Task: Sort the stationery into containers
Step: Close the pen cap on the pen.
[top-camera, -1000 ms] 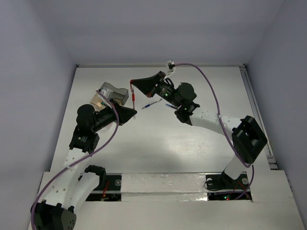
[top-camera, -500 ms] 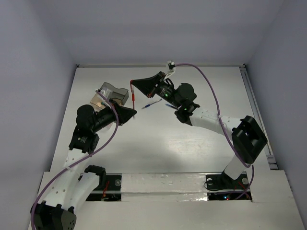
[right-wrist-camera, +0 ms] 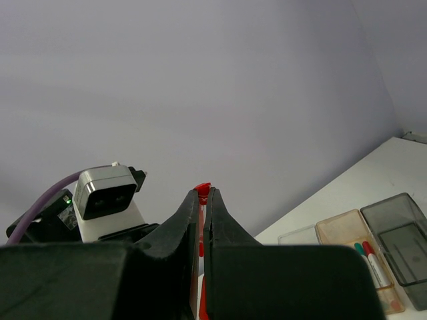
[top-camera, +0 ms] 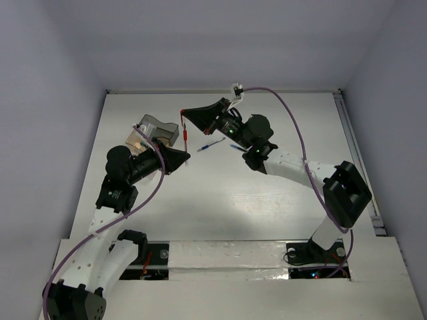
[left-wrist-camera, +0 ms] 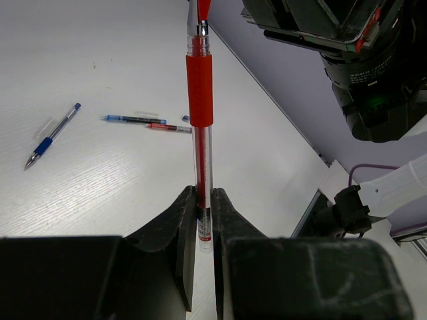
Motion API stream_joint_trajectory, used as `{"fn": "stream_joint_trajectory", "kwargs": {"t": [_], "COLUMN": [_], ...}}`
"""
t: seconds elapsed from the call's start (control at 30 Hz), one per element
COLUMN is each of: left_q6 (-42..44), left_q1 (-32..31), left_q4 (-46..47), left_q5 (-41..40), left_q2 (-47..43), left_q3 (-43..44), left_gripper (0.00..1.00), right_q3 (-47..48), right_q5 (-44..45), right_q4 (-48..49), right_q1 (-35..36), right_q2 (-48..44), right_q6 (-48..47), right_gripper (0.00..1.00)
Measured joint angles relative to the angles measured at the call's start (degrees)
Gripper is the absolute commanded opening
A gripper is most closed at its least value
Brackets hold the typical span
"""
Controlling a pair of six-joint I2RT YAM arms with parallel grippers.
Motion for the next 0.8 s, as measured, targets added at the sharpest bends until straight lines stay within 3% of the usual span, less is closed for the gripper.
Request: {"fn": "stream_joint_trajectory", "kwargs": {"t": [0.8], "left_q6": [-0.17], "left_q1": [0.0], "left_q4": [0.55], "left_q5": [-0.15], "left_q2": [-0.17], "left_q3": [0.0], "left_gripper": [0.0], "right_q3": [-0.9], "right_q5": [0.15], "right_q4": [0.13], "right_q1": [0.0], "right_q2": [0.13], "right_q6": [0.83], "right_gripper": [0.0]}}
